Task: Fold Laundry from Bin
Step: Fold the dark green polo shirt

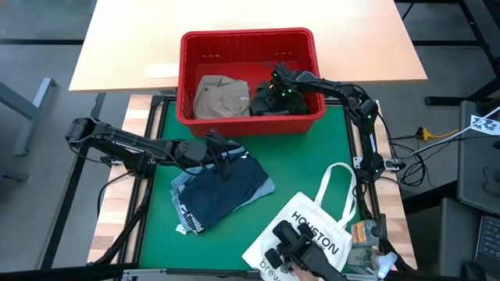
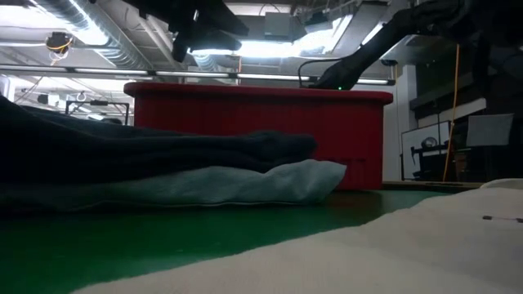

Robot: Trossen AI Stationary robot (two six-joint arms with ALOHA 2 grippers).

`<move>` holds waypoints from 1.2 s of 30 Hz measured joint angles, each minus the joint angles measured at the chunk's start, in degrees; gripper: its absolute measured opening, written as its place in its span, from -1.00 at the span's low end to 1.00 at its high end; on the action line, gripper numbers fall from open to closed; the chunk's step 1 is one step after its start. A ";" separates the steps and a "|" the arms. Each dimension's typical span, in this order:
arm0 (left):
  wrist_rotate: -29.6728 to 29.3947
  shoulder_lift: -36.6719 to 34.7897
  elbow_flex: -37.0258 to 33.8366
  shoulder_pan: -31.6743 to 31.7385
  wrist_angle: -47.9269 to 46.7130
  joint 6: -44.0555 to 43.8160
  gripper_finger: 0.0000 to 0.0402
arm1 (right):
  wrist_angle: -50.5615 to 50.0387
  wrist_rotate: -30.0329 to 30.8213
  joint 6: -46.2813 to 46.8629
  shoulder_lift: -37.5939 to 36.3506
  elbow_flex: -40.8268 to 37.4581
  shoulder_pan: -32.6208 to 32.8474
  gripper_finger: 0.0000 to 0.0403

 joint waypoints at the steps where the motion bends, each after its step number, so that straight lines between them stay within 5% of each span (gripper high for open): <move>1: -0.23 0.00 0.01 0.00 0.00 0.00 -0.27 | 0.21 0.00 0.02 0.02 -0.04 0.00 -0.51; 7: -0.36 0.00 0.00 0.00 0.00 -0.04 -0.27 | 1.67 -0.26 0.07 -0.31 -0.09 -0.02 -0.95; 14: -0.36 0.00 0.02 0.00 0.00 -0.04 -0.27 | -5.16 -2.65 0.05 -2.18 6.18 -0.06 -0.87; 31: -0.37 0.00 0.02 -0.02 0.00 -0.04 -0.27 | -13.51 -5.80 -1.57 -4.91 41.68 2.45 -0.97; 36: -1.87 0.00 0.00 0.00 0.00 0.17 -0.27 | -10.90 -9.58 -1.65 -9.67 39.87 4.15 -0.98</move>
